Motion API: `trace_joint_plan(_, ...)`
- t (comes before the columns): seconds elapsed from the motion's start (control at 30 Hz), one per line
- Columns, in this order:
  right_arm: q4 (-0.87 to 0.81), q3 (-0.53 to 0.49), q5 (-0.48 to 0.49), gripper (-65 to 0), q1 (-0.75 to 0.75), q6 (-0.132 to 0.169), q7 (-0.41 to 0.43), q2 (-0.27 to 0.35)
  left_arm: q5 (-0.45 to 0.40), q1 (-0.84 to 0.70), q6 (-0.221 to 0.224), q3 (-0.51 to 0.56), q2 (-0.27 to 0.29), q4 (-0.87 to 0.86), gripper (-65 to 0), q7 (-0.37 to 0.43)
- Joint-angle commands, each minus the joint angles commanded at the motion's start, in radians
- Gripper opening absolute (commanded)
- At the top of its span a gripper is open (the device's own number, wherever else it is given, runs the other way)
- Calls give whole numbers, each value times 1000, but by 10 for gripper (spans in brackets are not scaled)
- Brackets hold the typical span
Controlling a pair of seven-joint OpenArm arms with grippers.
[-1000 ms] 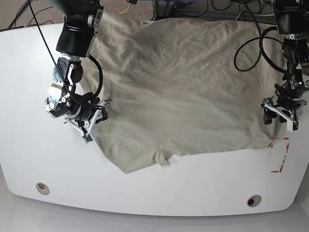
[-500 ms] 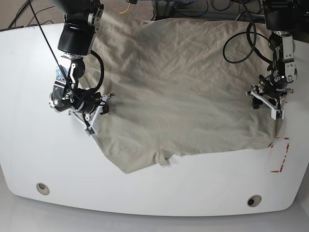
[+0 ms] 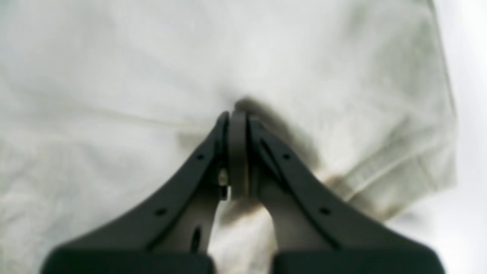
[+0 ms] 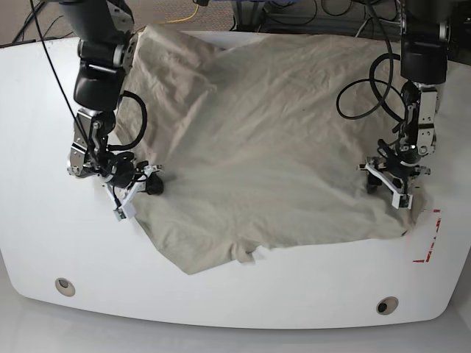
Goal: Layout the t-shirt on the table in an organized manner, then fold the t-shirt properly
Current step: 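Drag the shirt edges with both grippers to smooth the fabric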
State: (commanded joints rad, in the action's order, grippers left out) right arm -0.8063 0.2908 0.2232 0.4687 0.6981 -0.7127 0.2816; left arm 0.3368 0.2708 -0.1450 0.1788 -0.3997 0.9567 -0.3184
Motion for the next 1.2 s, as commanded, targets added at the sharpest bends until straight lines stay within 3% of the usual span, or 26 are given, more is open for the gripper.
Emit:
trace_joint_plan(0.17, 127, -130, 5, -636, 78, 0, 112, 52, 3, 71, 0, 81, 0, -64, -297, 75)
trace_joint_plan(0.4, 117, -172, 11, -633, 123, 0, 110, 52, 5, 104, 0, 98, 0, -18, -297, 94)
trace_joint_plan(0.47, 64, -167, 12, -582, 124, 0, 66, 52, 5, 101, 0, 97, -5, 49, -297, 92)
trace_joint_plan(0.6, -84, -166, 12, -401, 120, 0, -38, 40, 6, 78, 0, 94, -52, 180, -297, 74)
trace_joint_plan(0.73, -295, -155, 14, -279, 72, 0, -189, 9, 8, 17, 0, 48, -86, 371, -297, -17)
trace_joint_plan(0.9, -618, -106, 9, -277, -60, 0, -364, -43, 8, -150, 0, -126, -80, 663, -296, -201)
trace_joint_plan(1.0, -758, -89, 11, -277, -146, 0, -427, -75, 8, -233, 0, -180, -61, 779, -296, -270)
trace_joint_plan(1.2, -931, -94, 3, -281, -334, 0, -451, -118, 6, -422, 0, -258, -23, 864, -296, -293)
